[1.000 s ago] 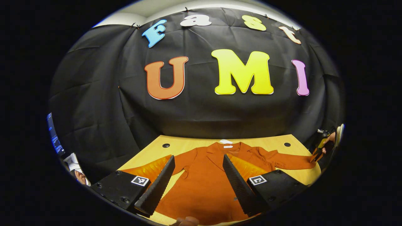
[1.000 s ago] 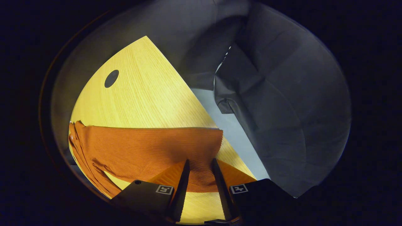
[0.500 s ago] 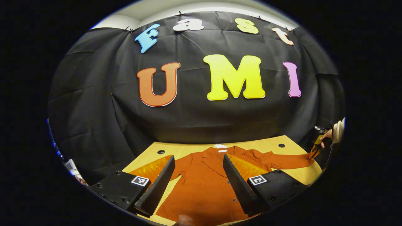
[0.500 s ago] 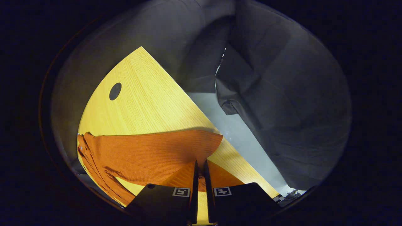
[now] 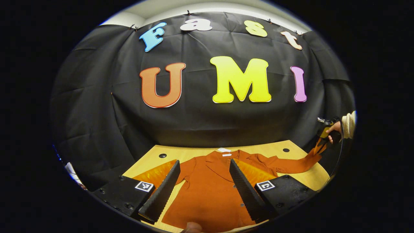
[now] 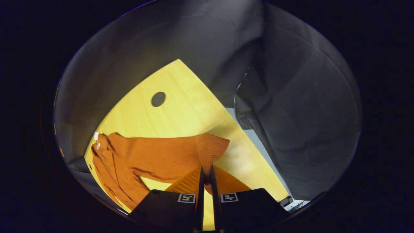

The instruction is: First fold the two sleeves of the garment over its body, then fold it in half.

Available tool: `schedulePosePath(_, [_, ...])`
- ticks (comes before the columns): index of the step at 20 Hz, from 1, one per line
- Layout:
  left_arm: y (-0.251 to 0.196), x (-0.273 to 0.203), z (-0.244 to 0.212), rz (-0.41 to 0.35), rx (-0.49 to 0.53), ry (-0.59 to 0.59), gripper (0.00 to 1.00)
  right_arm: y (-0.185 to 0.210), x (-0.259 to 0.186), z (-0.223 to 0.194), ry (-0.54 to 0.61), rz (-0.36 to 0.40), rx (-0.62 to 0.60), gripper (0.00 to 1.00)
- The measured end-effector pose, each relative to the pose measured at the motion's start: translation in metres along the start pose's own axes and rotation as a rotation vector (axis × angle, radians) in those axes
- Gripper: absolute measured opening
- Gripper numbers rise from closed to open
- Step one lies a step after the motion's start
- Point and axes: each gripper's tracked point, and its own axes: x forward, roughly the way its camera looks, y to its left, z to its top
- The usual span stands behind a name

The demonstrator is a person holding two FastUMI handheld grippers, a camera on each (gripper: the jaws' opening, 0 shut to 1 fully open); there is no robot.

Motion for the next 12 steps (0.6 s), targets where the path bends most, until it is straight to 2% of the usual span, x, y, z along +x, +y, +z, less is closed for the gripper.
schedulePosePath(6, [0.009,-0.003,0.001,-0.057,-0.024,-0.007,0.99,0.104,-0.043,-0.011,-0.027,0.074,-0.107,0.13])
schedulePosePath(12, [0.042,-0.003,-0.001,-0.06,-0.045,-0.013,0.99,0.231,-0.058,-0.045,-0.018,0.146,-0.248,0.13])
